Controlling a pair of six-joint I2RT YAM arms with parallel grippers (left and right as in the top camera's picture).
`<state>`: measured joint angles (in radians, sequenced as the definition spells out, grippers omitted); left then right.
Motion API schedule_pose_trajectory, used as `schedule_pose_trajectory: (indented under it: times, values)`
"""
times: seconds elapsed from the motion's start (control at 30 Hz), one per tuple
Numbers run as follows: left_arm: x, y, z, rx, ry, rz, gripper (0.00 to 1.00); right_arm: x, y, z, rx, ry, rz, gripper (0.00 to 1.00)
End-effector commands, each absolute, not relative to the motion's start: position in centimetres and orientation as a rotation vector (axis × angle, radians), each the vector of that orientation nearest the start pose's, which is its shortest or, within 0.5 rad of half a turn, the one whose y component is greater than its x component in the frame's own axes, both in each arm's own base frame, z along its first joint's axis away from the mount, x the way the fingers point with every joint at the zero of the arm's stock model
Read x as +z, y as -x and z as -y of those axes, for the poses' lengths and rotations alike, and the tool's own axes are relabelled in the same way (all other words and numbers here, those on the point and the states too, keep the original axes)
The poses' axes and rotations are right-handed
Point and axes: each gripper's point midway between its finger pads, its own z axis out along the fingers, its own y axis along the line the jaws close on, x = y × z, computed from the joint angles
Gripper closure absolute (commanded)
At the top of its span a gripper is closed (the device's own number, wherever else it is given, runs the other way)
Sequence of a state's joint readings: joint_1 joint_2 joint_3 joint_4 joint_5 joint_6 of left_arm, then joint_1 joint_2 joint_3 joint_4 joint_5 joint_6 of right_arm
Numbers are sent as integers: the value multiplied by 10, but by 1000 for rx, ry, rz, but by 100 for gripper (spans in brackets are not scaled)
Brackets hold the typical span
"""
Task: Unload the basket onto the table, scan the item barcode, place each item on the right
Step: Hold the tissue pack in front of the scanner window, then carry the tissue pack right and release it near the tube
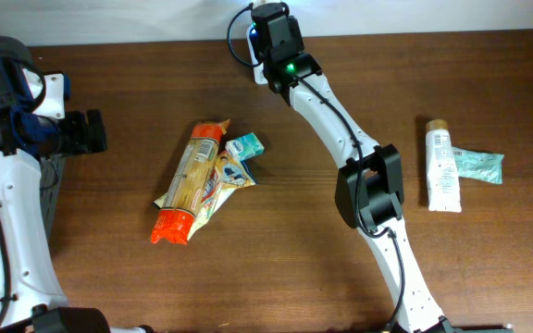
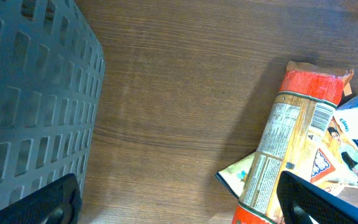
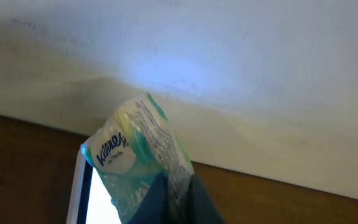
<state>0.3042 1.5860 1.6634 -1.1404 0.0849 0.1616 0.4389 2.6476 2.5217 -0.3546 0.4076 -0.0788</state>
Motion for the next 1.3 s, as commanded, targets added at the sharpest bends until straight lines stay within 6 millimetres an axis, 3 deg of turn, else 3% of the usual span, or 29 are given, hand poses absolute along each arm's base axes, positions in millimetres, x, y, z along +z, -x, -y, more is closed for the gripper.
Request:
schedule_pose_trajectory:
  times: [0.0, 0.27, 0.37, 0.43, 0.47, 0.57, 0.67, 0.73, 0.77, 0.87, 0.97, 1.1, 1.13, 1.27]
  values:
    - [246, -370, -103, 58, 147, -2614, 1, 152, -670, -240, -213, 266, -2004, 96]
    - [246, -370, -103, 58, 147, -2614, 1, 145, -663, -241, -255, 340, -2035, 96]
    - [246, -370, -103, 58, 147, -2613, 1, 167, -648, -247, -245, 380, -2060, 96]
    - [246, -370, -103, 58, 147, -2614, 1, 214, -621, -258, -126, 400, -2080, 96]
    - [246, -370, -103, 58, 147, -2614, 1, 226, -611, -261, -71, 405, -2094, 96]
    - [246, -370, -103, 58, 147, -2614, 1, 281, -549, -262, 213, 328, -2215, 96]
    - [246, -370, -103, 58, 147, -2614, 1, 318, -487, -233, 295, 286, -2333, 96]
    - [246, -370, -103, 58, 147, -2613, 1, 332, -449, -204, 259, 268, -2415, 96]
    - [246, -370, -103, 58, 147, -2614, 1, 334, -429, -177, 192, 223, -2477, 96]
    - [246, -370, -103, 58, 147, -2614, 1, 306, -405, -100, -20, -114, -2675, 96]
    - [246, -370, -103, 58, 147, -2614, 1, 275, -403, -53, -108, -261, -2787, 96]
    - [246, -370, -103, 58, 147, -2614, 1, 215, -404, 3, -192, -473, -2903, 96]
    - [246, -370, -103, 58, 147, -2614, 1, 186, -402, 19, -215, -533, -2941, 96]
    - [246, -370, -103, 58, 147, -2614, 1, 122, -395, 53, -245, -661, -2985, 96]
